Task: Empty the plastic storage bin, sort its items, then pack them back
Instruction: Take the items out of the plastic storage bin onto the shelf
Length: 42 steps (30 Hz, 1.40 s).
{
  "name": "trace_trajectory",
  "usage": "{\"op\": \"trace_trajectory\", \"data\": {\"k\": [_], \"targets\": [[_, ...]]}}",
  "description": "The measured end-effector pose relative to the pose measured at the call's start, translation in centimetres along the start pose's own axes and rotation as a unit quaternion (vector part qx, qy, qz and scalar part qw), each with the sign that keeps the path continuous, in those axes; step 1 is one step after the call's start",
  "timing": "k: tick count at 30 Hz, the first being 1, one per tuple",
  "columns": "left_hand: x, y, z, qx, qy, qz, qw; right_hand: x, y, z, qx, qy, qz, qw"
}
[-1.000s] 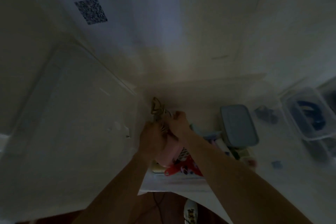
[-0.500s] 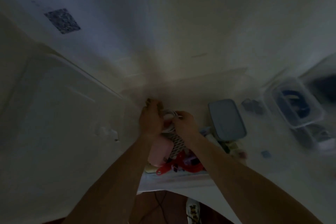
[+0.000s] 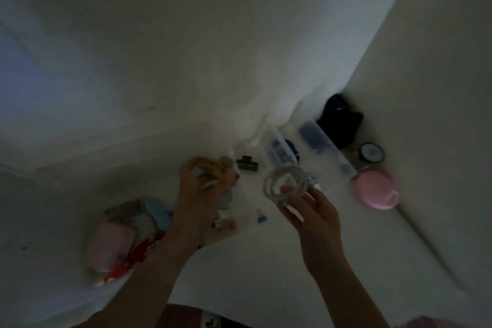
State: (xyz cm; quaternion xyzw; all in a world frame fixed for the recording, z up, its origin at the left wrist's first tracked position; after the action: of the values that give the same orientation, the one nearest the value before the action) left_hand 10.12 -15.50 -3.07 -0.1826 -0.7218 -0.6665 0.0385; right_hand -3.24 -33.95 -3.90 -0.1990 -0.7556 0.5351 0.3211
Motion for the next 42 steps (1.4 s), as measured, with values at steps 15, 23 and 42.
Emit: {"op": "trace_trajectory", "data": {"k": [15, 23, 42], "targets": [[4.0, -10.0, -13.9, -0.114, -0.041, 0.145, 0.982, -14.5, 2.4, 12.2, 0.185, 0.055, -0.037, 0.981], [4.3, -13.6, -17.5, -0.077, -0.064, 0.187, 0.977, -7.2, 3.3, 14.2, 0.142, -0.128, -0.117, 0.975], [7.4, -21.5, -17.2, -0.070, -0.023, 0.367, 0.927, -5.6, 7.1, 25.7, 0.192, 0.055, -0.113, 0.973]]}}
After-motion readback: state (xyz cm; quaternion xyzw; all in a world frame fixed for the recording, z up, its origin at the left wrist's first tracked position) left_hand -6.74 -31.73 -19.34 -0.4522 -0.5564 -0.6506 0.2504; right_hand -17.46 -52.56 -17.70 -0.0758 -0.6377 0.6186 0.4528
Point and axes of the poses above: each hand's wrist, its own x-axis away from the middle knuckle, its own z-axis out of the back of the hand, y = z × x, the point moved 7 cm from there along -x, towards the middle knuckle, and after that the axes turned 5 degrees about z, right-handed, at the moved point
